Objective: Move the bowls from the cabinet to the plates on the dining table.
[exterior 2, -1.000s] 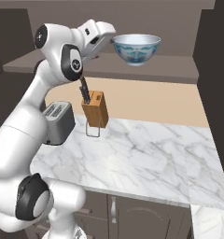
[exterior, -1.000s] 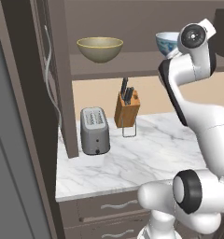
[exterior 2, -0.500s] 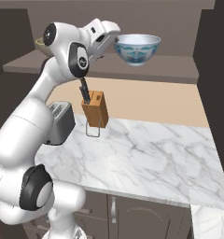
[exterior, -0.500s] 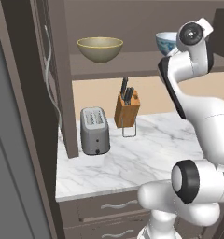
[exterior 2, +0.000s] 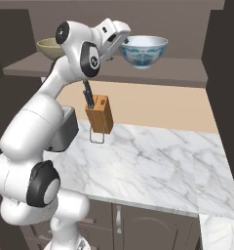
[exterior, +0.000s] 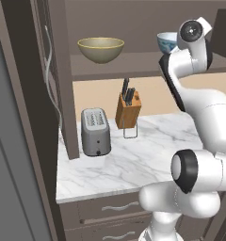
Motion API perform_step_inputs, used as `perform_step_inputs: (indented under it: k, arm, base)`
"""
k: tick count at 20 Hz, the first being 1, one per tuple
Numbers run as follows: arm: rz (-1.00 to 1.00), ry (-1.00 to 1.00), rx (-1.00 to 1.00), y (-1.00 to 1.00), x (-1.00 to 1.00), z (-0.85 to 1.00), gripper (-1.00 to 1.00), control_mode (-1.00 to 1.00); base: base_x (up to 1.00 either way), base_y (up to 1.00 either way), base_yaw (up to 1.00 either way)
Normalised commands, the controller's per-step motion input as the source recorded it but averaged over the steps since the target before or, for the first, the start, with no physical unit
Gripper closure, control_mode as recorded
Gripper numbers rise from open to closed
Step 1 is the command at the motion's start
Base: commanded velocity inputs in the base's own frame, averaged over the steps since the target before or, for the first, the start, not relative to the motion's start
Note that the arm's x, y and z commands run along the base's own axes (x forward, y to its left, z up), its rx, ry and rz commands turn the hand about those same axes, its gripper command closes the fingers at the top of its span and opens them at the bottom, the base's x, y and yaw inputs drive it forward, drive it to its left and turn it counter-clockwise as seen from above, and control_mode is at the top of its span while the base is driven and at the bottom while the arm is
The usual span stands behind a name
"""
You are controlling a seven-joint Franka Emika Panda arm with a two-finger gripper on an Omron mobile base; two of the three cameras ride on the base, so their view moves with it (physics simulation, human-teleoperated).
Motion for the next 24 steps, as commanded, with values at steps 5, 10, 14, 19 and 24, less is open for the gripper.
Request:
perform_step_inputs:
  k: [5,10,14,19,24]
  arm:
    - [0.03,0.01,-0.01,-0.06,0.29,-0.13,-1.0,-1.0]
    - [0.02,0.0,0.0,-0.09,0.29,-0.03,-1.0,-1.0]
    - [0.01,0.02,-0.01,-0.06,0.28,0.0,-1.0,-1.0]
    - [0.0,0.07,-0.03,-0.02,0.31,0.0,-1.0,-1.0]
    - [0.0,0.06,-0.03,-0.09,0.29,0.0,-1.0,-1.0]
  base:
    - [0.0,0.0,0.0]
    - [0.0,0.0,0.0]
    - [0.0,0.0,0.0]
    - [0.0,0.0,0.0]
    - [0.0,0.0,0.0]
